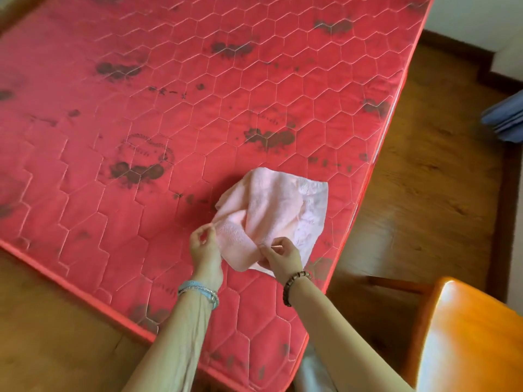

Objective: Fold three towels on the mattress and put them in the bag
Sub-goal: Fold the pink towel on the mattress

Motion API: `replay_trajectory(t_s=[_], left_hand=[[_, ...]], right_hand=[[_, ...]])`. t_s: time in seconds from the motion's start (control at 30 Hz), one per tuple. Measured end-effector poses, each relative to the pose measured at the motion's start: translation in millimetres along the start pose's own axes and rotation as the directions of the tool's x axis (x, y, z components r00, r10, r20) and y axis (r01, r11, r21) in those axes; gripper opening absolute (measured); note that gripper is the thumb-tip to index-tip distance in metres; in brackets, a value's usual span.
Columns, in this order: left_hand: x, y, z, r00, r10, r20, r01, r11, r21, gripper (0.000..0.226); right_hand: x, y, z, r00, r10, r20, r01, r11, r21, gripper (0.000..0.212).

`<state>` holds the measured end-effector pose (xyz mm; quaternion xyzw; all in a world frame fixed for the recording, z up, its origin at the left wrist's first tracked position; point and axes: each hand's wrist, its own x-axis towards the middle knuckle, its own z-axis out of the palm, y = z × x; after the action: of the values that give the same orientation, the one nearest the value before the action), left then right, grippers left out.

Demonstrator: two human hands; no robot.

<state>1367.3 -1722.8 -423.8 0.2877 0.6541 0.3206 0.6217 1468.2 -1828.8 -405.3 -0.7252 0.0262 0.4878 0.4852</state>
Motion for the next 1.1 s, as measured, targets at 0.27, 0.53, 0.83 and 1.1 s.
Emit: replay_trajectory(t_s=[0.27,0.53,0.83,1.1], left_hand=[[0,4,-92,1.0,0.002,-0.011,-0.002,1.0,-0.022,0.015],[11,-23,-128,0.991,-0.113,0.073,0.113,0.994,0.001,0.041],[-15,-105,-118,0.948,-0.308,-0.079,0.313,0.948,0.052,0.043],[-27,-128,-94,0.959,-0.276,-0.072,0.281,0.957,0.077,0.036]], right_hand=[[-54,42,65,0.994,0.017,0.109,-0.022,0.999,0.047,0.015],[-34,43,53,0.984,-0.05,0.169,0.071,0.99,-0.12,0.024],[38,20,-50,0.981,-0.166,-0.096,0.121,0.925,-0.359,0.035],[97,19,-81,0.965,-0.139,-0.224,0.015,0.878,-0.479,0.039]])
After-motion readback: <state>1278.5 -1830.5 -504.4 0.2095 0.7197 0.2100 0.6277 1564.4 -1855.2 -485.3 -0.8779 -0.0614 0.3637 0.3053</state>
